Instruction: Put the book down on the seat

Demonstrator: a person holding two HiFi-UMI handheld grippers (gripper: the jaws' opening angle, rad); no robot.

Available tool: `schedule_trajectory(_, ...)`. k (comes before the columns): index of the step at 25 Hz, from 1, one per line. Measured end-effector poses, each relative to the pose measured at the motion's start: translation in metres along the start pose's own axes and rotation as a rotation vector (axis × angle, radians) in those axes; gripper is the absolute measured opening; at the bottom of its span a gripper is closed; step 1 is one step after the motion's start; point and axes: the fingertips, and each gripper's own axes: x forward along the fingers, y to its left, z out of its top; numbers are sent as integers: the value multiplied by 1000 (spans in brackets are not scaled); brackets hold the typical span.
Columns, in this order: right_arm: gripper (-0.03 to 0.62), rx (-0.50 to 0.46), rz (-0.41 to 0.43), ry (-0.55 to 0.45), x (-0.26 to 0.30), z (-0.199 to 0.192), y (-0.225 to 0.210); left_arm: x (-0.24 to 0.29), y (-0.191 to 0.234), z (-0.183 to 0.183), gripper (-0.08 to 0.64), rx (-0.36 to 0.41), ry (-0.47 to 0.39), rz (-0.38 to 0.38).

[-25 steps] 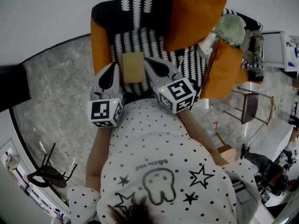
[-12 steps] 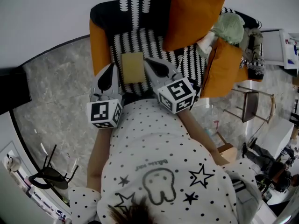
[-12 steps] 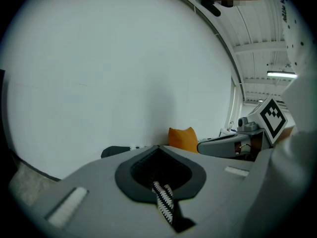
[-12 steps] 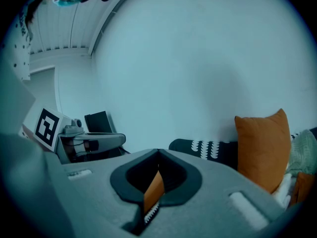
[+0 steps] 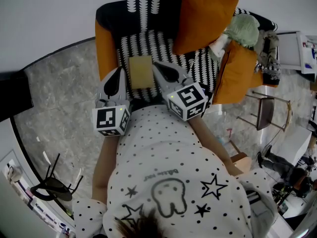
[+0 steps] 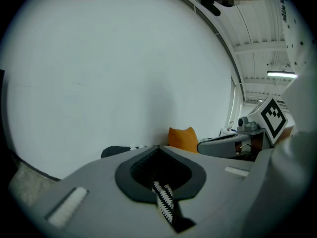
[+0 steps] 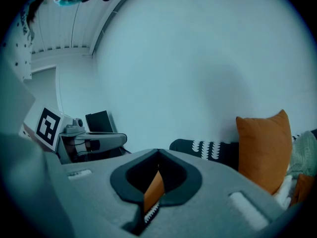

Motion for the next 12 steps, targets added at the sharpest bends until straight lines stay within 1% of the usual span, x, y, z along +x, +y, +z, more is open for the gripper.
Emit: schedule_trajectory(12,-2,1,-4,3,-1,1,-1,0,-1,2,3,4,0,-1)
